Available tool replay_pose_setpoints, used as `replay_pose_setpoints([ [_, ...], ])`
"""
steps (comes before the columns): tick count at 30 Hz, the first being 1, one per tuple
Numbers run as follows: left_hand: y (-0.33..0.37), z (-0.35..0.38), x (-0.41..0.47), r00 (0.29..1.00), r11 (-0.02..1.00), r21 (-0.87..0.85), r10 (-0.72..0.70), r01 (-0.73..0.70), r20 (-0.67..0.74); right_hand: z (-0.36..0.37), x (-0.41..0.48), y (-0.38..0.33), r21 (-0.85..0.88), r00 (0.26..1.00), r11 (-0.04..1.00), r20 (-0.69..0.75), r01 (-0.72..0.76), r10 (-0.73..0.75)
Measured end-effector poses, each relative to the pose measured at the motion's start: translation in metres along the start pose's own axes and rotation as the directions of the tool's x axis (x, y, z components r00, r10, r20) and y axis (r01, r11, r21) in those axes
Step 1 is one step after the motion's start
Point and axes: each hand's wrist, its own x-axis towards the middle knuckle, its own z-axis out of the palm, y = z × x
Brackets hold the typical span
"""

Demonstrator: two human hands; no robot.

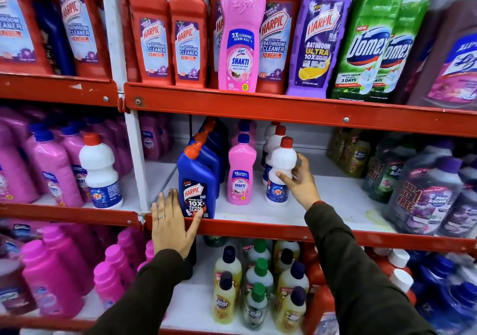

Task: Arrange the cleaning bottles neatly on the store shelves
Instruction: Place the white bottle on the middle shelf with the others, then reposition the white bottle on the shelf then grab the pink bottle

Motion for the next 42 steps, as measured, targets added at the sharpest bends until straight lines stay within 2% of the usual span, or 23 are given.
replay_pose_setpoints([
  [3, 0.001, -0.004, 0.000, 1.000, 1.000, -0.022, 0.004, -0.004, 0.009, 0.003, -0.006, -0.004, -0.048, 1.000, 0.999, -0.014, -0.004, 0.004],
  [5, 0.001, -0.006, 0.001, 1.000, 0.998, -0.059, 0.002, 0.000, 0.028, 0.007, -0.013, -0.006, -0.117, 0.997, 0.993, -0.074, 0.020, -0.028],
  [9, -0.005, -0.013, 0.002, 0.997, 0.978, -0.207, 0.004, 0.013, 0.083, 0.026, -0.039, -0.007, -0.402, 0.949, 0.913, -0.255, 0.072, -0.187],
  [13, -0.011, -0.024, 0.003, 0.993, 0.942, -0.336, 0.046, -0.006, 0.111, 0.061, -0.072, -0.016, -0.519, 0.921, 0.848, -0.271, 0.106, -0.281],
  [16, -0.023, -0.035, 0.002, 0.988, 0.931, -0.355, 0.128, -0.087, 0.092, 0.088, -0.093, -0.024, -0.531, 0.924, 0.836, -0.235, 0.140, -0.303],
  [20, -0.051, -0.057, 0.000, 0.963, 0.935, -0.236, 0.270, -0.265, -0.013, 0.129, -0.111, -0.043, -0.542, 0.903, 0.818, -0.227, 0.194, -0.365],
  [23, -0.078, -0.073, 0.001, 0.946, 0.923, -0.214, 0.323, -0.321, -0.025, 0.160, -0.120, -0.061, -0.535, 0.898, 0.811, -0.199, 0.236, -0.392],
  [26, -0.112, -0.089, 0.006, 0.958, 0.932, -0.224, 0.285, -0.286, -0.039, 0.193, -0.126, -0.079, -0.508, 0.901, 0.815, -0.158, 0.278, -0.405],
  [30, -0.163, -0.106, 0.016, 0.973, 0.956, -0.183, 0.227, -0.230, -0.035, 0.238, -0.132, -0.102, -0.419, 0.862, 0.814, -0.127, 0.401, -0.490],
  [34, -0.202, -0.109, 0.019, 0.988, 0.976, -0.168, 0.146, -0.136, 0.045, 0.285, -0.141, -0.123, -0.319, 0.851, 0.811, -0.024, 0.490, -0.524],
  [38, -0.228, -0.102, 0.017, 0.982, 0.986, -0.122, 0.133, -0.117, 0.136, 0.337, -0.139, -0.138, -0.212, 0.912, 0.888, 0.110, 0.409, -0.394],
  [42, -0.251, -0.090, 0.016, 0.960, 0.981, -0.140, 0.165, -0.136, 0.226, 0.379, -0.120, -0.147, -0.097, 0.977, 0.989, 0.189, 0.114, -0.094],
])
